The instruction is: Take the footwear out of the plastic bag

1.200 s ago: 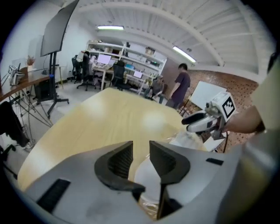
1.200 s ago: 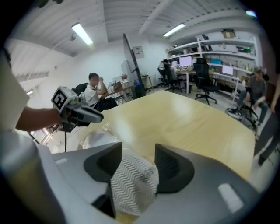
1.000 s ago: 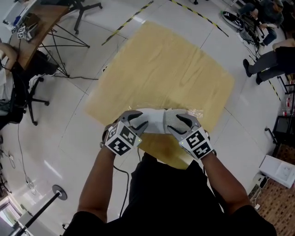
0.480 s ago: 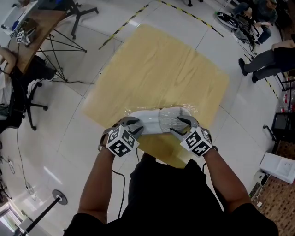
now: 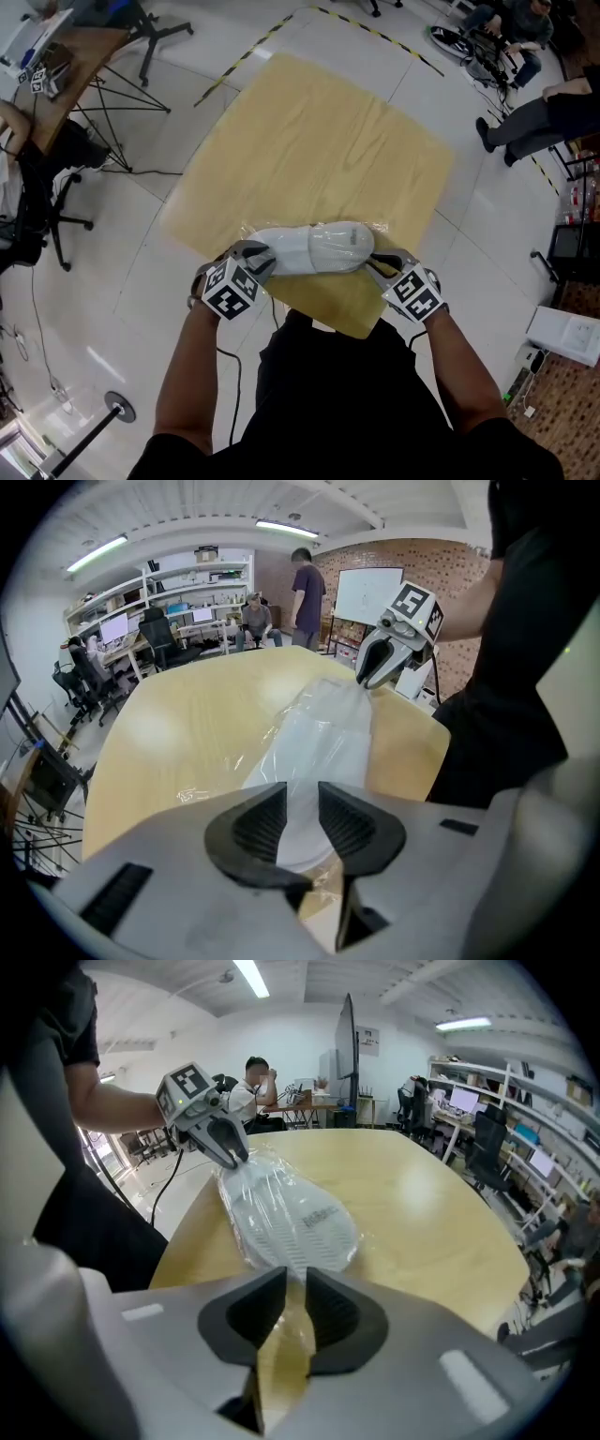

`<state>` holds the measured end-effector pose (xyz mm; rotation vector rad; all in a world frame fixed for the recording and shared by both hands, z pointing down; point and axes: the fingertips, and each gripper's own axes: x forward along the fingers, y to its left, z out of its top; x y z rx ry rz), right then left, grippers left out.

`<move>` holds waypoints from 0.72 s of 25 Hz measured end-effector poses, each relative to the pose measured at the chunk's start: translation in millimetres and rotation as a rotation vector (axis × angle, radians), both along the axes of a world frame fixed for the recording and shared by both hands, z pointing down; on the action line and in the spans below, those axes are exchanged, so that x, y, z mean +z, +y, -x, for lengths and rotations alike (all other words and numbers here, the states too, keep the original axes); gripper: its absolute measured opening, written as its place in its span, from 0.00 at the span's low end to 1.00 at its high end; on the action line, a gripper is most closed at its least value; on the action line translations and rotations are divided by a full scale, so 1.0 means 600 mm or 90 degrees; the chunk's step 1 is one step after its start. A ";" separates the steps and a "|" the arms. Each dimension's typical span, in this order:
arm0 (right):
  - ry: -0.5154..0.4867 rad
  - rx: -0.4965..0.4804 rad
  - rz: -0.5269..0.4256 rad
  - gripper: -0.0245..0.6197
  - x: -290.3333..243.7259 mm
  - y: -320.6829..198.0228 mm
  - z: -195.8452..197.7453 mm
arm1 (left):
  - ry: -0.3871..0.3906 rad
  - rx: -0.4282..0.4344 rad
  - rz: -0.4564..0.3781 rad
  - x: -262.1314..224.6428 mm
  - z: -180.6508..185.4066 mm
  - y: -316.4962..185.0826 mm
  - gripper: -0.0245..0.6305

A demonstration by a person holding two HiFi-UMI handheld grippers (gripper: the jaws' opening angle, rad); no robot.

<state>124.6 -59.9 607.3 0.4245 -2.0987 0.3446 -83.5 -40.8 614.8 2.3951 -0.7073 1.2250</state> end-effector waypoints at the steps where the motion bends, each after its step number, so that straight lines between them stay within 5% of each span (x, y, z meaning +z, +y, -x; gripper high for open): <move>1: 0.006 0.014 -0.003 0.14 -0.002 -0.002 -0.015 | -0.009 -0.008 0.001 -0.004 0.006 -0.001 0.21; 5: 0.016 0.164 0.001 0.13 -0.003 -0.033 -0.093 | -0.059 -0.046 -0.039 -0.041 0.028 -0.024 0.19; 9: -0.063 0.309 0.045 0.13 -0.015 -0.061 -0.116 | -0.013 -0.029 -0.072 -0.087 -0.018 -0.043 0.19; 14: -0.221 0.323 0.144 0.18 -0.041 -0.048 -0.054 | -0.046 0.066 -0.026 -0.041 -0.082 -0.025 0.22; 18: -0.335 0.341 0.303 0.36 -0.037 -0.008 -0.006 | -0.044 0.046 -0.007 -0.008 -0.081 -0.020 0.22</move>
